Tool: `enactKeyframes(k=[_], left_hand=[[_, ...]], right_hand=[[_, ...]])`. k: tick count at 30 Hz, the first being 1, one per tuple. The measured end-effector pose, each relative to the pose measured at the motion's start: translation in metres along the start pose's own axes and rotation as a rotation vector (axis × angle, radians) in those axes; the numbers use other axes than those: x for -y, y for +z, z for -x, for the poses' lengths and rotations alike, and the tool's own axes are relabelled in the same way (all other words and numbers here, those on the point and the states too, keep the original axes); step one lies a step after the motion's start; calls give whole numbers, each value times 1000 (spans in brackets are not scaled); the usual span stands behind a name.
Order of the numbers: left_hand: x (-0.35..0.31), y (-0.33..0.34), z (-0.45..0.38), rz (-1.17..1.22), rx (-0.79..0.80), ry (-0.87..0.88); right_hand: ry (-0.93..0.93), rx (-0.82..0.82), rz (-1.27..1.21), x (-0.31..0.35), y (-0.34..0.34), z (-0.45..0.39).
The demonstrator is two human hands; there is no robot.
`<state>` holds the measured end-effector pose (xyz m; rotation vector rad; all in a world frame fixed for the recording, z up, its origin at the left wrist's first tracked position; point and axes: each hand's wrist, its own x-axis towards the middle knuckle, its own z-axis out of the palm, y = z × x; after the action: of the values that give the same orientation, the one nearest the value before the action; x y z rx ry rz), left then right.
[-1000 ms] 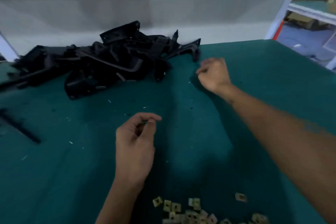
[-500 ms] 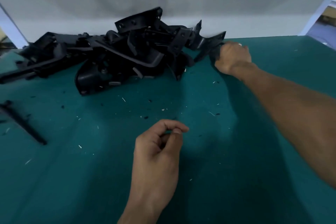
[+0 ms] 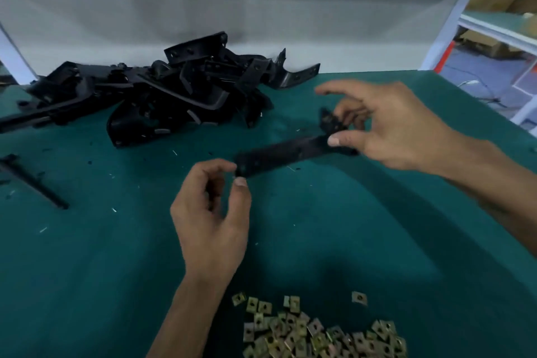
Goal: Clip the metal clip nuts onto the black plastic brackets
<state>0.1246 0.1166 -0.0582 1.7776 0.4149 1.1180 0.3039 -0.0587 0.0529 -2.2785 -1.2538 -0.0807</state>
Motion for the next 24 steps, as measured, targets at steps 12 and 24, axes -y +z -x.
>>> enactKeyframes(k=[12,24], left_hand=[[-23,-13,-6,-132,540,46],[-12,-29,-9,615,548,-703]], right_hand=[[91,-6,-603,74,58,33],[338,68,-466,19,58,192]])
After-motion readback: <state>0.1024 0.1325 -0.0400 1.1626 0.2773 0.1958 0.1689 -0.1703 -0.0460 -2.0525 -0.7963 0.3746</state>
